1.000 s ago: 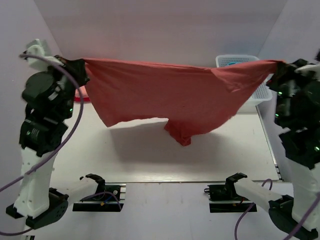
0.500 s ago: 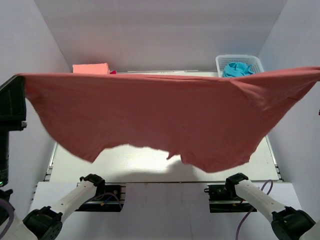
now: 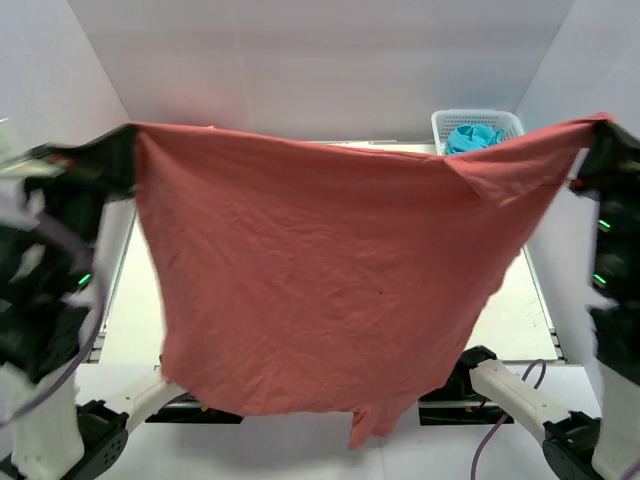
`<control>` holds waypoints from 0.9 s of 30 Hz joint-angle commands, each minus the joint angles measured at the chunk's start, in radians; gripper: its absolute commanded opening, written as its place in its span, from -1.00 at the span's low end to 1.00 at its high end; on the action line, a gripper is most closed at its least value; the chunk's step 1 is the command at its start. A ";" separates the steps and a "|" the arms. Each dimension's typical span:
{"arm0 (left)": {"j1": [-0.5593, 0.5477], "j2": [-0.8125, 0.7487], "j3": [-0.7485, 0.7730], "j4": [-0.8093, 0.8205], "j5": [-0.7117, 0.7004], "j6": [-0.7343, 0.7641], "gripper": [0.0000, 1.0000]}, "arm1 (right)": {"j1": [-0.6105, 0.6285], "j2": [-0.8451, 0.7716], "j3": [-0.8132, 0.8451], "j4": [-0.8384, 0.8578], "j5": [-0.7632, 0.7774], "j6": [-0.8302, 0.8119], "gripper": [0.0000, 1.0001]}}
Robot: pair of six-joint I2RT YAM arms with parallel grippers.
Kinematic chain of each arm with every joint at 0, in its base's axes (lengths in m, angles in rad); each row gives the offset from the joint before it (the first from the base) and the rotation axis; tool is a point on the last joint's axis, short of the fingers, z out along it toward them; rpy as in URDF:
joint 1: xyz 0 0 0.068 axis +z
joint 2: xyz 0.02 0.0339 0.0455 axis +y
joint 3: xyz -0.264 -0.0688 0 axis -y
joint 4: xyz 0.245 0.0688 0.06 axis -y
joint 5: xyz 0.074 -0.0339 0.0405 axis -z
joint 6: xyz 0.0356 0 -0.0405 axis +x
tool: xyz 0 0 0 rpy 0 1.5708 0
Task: Fold and stack the t-shirts
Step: Flatten out the tshirt
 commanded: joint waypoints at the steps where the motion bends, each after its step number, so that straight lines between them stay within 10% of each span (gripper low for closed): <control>1: -0.004 0.066 -0.107 0.013 -0.102 -0.042 -1.00 | -0.003 0.055 -0.118 0.156 0.156 -0.056 -1.00; 16: 0.005 0.455 -0.424 0.055 -0.327 -0.208 -1.00 | -0.010 0.284 -0.474 0.260 0.256 0.113 -1.00; 27: 0.106 1.012 -0.041 0.062 -0.349 -0.166 -1.00 | -0.078 0.726 -0.263 0.259 0.245 0.140 -1.00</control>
